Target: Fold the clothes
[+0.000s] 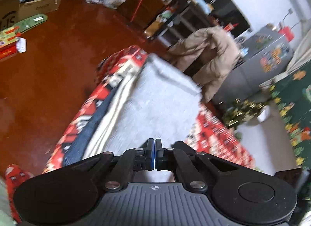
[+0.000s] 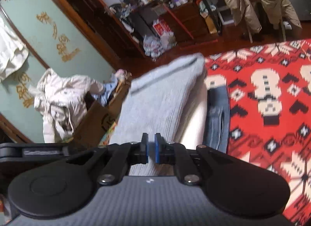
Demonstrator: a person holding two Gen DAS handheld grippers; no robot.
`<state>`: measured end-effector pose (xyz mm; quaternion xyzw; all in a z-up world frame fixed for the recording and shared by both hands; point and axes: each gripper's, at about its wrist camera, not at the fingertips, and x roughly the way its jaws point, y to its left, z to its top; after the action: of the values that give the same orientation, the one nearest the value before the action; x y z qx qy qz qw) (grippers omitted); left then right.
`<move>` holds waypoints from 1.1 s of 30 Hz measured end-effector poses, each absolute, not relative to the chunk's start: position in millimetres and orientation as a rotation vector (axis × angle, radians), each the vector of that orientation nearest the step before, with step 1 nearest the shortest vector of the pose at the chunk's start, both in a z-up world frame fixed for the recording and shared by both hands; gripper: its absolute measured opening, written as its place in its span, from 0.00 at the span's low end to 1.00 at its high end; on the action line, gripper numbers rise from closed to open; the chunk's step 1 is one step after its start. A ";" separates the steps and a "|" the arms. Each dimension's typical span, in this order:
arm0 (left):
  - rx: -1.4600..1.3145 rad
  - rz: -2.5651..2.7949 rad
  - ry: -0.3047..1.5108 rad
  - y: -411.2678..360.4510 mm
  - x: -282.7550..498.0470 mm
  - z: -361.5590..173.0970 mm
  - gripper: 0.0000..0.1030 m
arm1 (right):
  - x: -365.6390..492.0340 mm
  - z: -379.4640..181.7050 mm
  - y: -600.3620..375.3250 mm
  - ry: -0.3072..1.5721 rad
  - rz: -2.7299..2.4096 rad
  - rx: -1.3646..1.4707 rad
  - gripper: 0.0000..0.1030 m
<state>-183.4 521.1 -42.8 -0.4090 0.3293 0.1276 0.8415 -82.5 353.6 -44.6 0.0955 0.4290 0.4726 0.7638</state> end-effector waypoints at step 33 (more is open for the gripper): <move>-0.321 0.501 0.771 342.0 -321.6 45.4 0.44 | -266.3 81.6 162.2 0.786 0.905 -0.155 0.67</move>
<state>-321.6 342.0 45.4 -0.1544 0.3703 0.2405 0.8838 -266.2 162.2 81.6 -0.0727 0.3694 0.4255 0.8229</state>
